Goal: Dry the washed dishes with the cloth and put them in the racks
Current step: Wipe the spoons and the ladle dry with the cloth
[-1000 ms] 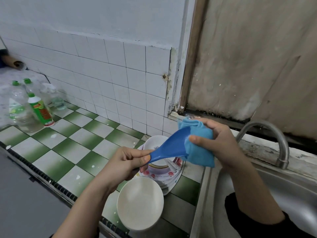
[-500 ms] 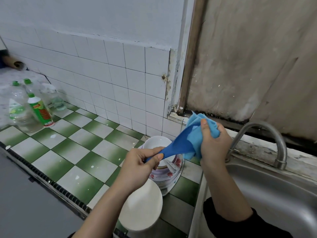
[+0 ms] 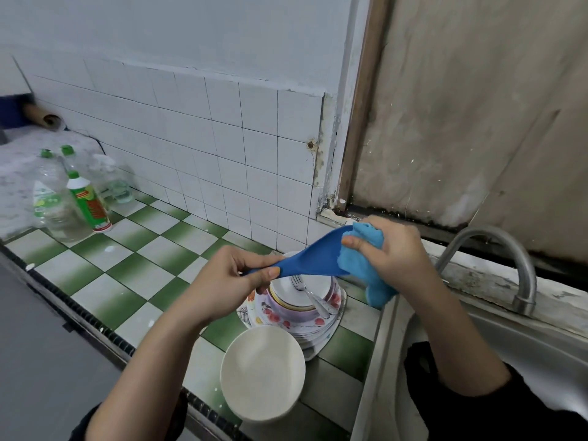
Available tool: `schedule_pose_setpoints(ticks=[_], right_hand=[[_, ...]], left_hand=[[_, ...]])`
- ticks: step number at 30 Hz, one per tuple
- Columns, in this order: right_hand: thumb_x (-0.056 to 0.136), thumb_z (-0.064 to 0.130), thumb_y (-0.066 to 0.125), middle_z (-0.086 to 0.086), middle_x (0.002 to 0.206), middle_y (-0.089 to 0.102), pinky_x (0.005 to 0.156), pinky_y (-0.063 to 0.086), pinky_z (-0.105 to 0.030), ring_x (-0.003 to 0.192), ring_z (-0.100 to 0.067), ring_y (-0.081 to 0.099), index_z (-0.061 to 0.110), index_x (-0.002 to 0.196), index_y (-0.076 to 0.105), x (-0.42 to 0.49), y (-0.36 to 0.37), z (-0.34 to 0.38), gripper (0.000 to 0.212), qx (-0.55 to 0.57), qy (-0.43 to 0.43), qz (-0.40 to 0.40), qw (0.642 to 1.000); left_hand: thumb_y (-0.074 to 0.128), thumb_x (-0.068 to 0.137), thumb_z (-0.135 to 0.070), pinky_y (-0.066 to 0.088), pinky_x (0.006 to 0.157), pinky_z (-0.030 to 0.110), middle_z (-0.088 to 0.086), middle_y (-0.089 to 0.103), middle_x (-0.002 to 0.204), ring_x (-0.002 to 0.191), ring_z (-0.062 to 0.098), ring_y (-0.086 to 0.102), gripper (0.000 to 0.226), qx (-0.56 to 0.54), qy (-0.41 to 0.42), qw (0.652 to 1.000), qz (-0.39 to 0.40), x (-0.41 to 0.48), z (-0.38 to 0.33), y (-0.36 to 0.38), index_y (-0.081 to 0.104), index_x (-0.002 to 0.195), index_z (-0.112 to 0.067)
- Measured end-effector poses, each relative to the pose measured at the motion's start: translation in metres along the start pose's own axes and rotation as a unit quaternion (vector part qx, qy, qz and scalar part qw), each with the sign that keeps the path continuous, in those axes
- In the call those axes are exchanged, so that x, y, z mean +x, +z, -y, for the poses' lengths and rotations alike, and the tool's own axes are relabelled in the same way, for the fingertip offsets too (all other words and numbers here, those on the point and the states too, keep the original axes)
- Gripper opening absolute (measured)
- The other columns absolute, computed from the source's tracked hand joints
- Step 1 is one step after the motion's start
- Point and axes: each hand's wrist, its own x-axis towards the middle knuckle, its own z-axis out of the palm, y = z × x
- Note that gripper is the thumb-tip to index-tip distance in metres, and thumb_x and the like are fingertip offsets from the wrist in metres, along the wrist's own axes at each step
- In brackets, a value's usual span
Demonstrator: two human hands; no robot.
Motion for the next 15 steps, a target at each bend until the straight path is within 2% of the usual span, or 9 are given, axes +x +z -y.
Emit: schedule_pose_setpoints(ticks=[3,5,7,8,10,12,14,15], right_hand=[[0.086,0.029,0.072,0.0,0.079,0.069,0.072,0.047,-0.025,0.075,-0.012,0.061,0.014,0.095,0.071,0.002,-0.008,0.002,0.017,-0.018,-0.038,-0.034,0.999],[0.084,0.031,0.074,0.002,0.083,0.07,0.07,0.048,-0.023,0.078,-0.008,0.06,0.017,0.101,0.072,0.001,-0.017,0.008,0.021,0.009,-0.06,-0.077,0.995],[0.082,0.035,0.076,0.003,0.091,0.07,0.073,0.047,-0.02,0.083,-0.008,0.06,0.019,0.103,0.072,0.001,-0.024,0.016,0.027,0.013,-0.11,-0.077,0.991],[0.08,0.04,0.075,0.004,0.096,0.07,0.079,0.047,-0.02,0.087,-0.008,0.06,0.02,0.105,0.072,0.002,-0.025,0.021,0.031,-0.004,-0.145,-0.048,0.988],[0.077,0.05,0.069,0.008,0.104,0.067,0.089,0.044,-0.027,0.1,-0.01,0.055,0.024,0.11,0.07,0.004,-0.019,0.032,0.042,-0.07,-0.188,0.08,0.977],[0.078,0.059,0.065,0.011,0.111,0.06,0.096,0.037,-0.035,0.11,-0.011,0.044,0.033,0.118,0.063,0.008,-0.007,0.039,0.047,-0.187,-0.201,0.218,0.937],[0.083,0.059,0.065,0.012,0.114,0.058,0.097,0.03,-0.038,0.114,-0.01,0.04,0.038,0.122,0.058,0.012,0.002,0.042,0.045,-0.262,-0.182,0.283,0.904],[0.082,0.057,0.067,0.011,0.111,0.06,0.095,0.031,-0.038,0.112,-0.009,0.043,0.037,0.119,0.061,0.013,0.002,0.043,0.042,-0.252,-0.169,0.295,0.906]], left_hand=[[0.058,0.092,0.0,0.03,0.05,0.006,-0.015,0.052,0.044,0.046,0.0,0.044,0.029,0.027,0.016,0.999,-0.01,-0.001,-0.012,-0.007,0.07,0.113,-0.016],[0.059,0.093,-0.003,0.03,0.048,0.006,-0.017,0.052,0.043,0.044,0.0,0.044,0.027,0.078,0.02,0.997,-0.02,-0.002,-0.016,-0.013,0.072,0.11,-0.019],[0.06,0.094,-0.007,0.03,0.049,0.008,-0.016,0.052,0.044,0.045,0.001,0.044,0.027,0.114,0.015,0.993,-0.014,-0.003,-0.019,-0.016,0.074,0.104,-0.028],[0.06,0.094,-0.01,0.03,0.05,0.012,-0.013,0.05,0.046,0.046,0.004,0.042,0.029,0.128,0.017,0.992,-0.004,-0.003,-0.022,-0.014,0.074,0.102,-0.034],[0.061,0.094,-0.016,0.03,0.052,0.022,-0.006,0.045,0.05,0.049,0.008,0.036,0.03,0.164,0.034,0.986,0.012,-0.001,-0.025,-0.009,0.073,0.098,-0.043],[0.06,0.094,-0.021,0.025,0.048,0.018,-0.004,0.041,0.046,0.044,0.009,0.037,0.025,0.213,0.051,0.976,0.01,0.002,-0.03,-0.004,0.074,0.098,-0.042],[0.059,0.094,-0.025,0.024,0.046,0.02,-0.001,0.039,0.047,0.048,0.012,0.039,0.022,0.276,0.072,0.958,0.001,0.003,-0.035,-0.001,0.075,0.095,-0.039],[0.058,0.093,-0.026,0.024,0.046,0.022,0.0,0.039,0.052,0.052,0.015,0.037,0.02,0.302,0.084,0.95,-0.004,0.002,-0.036,-0.001,0.075,0.094,-0.035]])
